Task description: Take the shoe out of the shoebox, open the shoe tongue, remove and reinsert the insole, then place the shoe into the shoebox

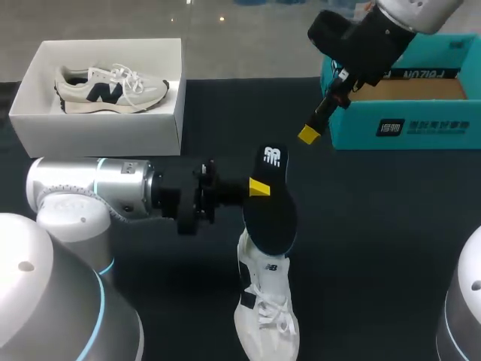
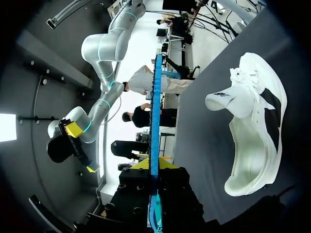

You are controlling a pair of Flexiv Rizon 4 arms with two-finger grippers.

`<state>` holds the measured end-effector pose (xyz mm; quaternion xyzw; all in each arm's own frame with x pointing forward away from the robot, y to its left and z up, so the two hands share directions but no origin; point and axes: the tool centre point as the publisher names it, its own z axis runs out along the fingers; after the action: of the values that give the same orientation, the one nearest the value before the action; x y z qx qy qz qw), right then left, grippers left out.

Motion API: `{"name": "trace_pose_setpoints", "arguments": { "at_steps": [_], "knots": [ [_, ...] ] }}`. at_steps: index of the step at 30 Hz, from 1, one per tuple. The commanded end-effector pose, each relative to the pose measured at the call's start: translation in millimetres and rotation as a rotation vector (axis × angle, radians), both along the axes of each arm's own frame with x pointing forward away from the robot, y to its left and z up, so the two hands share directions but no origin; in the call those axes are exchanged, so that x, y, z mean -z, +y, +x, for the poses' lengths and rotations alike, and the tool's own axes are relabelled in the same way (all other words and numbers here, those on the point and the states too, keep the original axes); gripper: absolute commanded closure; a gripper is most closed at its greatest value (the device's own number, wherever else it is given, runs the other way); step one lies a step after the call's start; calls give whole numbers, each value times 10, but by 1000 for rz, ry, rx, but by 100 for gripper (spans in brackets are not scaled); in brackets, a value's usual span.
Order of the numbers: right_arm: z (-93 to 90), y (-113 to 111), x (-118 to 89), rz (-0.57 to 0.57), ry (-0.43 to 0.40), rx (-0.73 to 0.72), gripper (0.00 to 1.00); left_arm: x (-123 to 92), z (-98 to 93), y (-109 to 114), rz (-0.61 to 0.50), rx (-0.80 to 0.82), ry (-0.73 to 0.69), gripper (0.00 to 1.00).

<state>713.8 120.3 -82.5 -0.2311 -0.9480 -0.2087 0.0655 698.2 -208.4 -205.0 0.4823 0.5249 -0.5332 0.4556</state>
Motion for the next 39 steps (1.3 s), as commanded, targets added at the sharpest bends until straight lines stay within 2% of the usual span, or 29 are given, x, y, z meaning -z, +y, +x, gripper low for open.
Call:
{"name": "trace_pose_setpoints", "arguments": {
  "at_steps": [1,6,27,29,32,38,39],
  "knots": [
    [-64,28,-86,-53,-29,7,0,-6,-12,7,4,0,-4,100],
    [-74,29,-139,-61,-44,24,0,-24,-19,-1,12,-23,-7,100],
    [-74,29,-139,-61,-44,24,0,-24,-19,-1,12,-23,-7,100],
    [-74,29,-139,-61,-44,24,0,-69,-48,-51,83,35,142,100],
    [-74,29,-139,-61,-44,24,0,-122,-93,-94,153,89,290,100],
    [-74,29,-139,-61,-44,24,0,-259,-213,-48,201,159,533,100],
    [-74,29,-139,-61,-44,24,0,-276,-225,-22,181,176,564,100]
  ]
}}
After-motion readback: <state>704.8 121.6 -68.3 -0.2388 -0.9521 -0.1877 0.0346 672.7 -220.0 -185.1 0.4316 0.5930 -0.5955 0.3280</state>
